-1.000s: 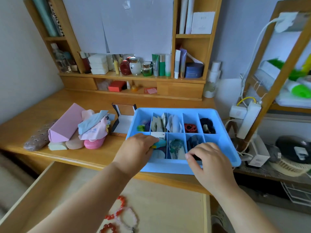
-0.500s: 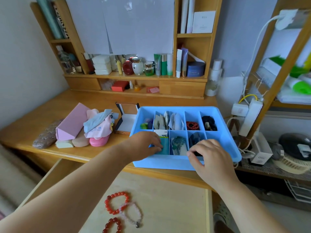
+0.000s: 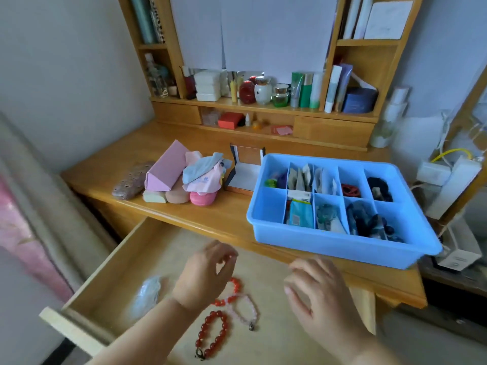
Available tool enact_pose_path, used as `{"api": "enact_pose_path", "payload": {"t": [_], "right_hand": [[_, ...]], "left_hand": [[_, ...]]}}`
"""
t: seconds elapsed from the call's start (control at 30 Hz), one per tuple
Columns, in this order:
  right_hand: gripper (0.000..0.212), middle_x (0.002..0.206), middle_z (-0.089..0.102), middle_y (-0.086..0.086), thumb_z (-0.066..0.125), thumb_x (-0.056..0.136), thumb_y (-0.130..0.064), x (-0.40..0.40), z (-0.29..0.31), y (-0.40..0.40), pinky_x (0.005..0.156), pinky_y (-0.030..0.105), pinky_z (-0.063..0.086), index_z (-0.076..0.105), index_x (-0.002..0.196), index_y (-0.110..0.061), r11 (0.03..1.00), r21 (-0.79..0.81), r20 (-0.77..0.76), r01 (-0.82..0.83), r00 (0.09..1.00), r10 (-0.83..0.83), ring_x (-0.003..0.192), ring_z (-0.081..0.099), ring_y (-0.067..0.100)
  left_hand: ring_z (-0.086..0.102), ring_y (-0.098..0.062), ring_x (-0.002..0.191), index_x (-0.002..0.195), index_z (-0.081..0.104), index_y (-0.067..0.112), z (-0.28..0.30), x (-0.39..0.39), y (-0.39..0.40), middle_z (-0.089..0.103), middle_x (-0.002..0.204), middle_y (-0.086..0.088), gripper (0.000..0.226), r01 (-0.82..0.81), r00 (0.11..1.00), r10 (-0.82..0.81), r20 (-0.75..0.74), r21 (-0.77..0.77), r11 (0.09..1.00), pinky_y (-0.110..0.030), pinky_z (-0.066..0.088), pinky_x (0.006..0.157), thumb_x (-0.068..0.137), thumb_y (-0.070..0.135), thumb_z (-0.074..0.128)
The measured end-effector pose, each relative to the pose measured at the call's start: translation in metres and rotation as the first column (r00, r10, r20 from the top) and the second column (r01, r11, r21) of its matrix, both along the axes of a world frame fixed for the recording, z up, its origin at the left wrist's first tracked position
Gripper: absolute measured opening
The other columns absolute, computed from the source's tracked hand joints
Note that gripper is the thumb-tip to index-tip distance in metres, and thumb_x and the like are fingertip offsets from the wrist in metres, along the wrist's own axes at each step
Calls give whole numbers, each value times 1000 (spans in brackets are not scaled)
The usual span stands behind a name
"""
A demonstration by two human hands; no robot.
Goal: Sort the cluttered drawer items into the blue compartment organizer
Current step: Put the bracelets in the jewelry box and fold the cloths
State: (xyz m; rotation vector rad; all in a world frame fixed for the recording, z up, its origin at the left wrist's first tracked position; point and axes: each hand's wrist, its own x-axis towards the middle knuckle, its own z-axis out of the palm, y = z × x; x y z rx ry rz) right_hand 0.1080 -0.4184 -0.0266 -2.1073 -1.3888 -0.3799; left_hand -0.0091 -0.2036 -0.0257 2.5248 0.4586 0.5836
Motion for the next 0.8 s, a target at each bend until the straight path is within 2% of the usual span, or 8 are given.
{"api": "enact_pose_path", "payload": {"t": [0.1,0.2,0.3,0.43,0.53,0.6,0.7,0.8], "right_hand": [[24,97,65,-11,85,57,-39,-32,-39,16,73,13,47,70,75,-33,925,-343,-237,-162,968,82,81,64,7],[47,151,27,-10,54,83,-54,-44,-85,21,104,18,31,50,128,-40,800,-575,-306,-170,952,-18,129,42,9],[58,160,3,-3,51,86,-50,-51,-106,13,110,24,28,31,140,-41,745,-648,-364,-159,924,-120,136,34,14],[78,108,71,7,87,9,-54,-51,-101,17,54,11,51,75,84,-37,699,-702,-301,-136,946,-118,72,70,6],[68,139,50,-1,84,45,-51,-51,-92,23,80,9,48,66,110,-40,685,-714,-333,-143,930,-154,103,63,2],[57,121,60,-15,85,48,-49,-53,-87,24,78,5,45,69,101,-37,754,-645,-371,-123,913,-169,94,63,-5],[26,98,64,-24,73,76,-37,-60,-69,34,75,1,41,66,102,-37,888,-439,-640,-136,742,-202,86,61,-12],[14,91,71,-5,62,90,-27,-64,-45,52,77,23,54,64,103,-31,973,-212,-939,-88,295,-178,81,67,8]], "left_hand": [[59,-8,96,114,60,25,-47,-47,44,56,107,11,26,-201,896,201,-395,42,979,-23,48,85,88,25,60],[53,-21,113,132,44,20,-62,-74,89,43,128,-1,48,-453,715,412,-564,76,888,-30,45,92,88,33,57],[53,-29,112,136,32,15,-76,-81,116,37,127,-7,68,-552,578,441,-686,68,831,-35,48,87,82,42,63],[52,-32,113,136,27,18,-97,-82,121,35,127,-7,70,-546,455,372,-809,76,834,-36,48,84,79,29,66],[56,-31,109,133,33,14,-99,-83,119,44,123,-10,51,-506,529,382,-758,80,859,-35,49,87,86,12,54],[58,-27,94,127,38,10,-89,-82,113,54,110,-10,42,-551,668,359,-652,-110,827,-32,46,76,88,10,53],[59,-24,75,110,52,-2,-60,-74,80,57,91,-16,25,-438,899,229,-374,-777,452,-39,54,70,86,-1,55],[65,-31,77,108,62,-1,-32,-60,29,64,92,-22,21,-84,994,76,-73,-986,144,-36,55,71,89,6,54]]}}
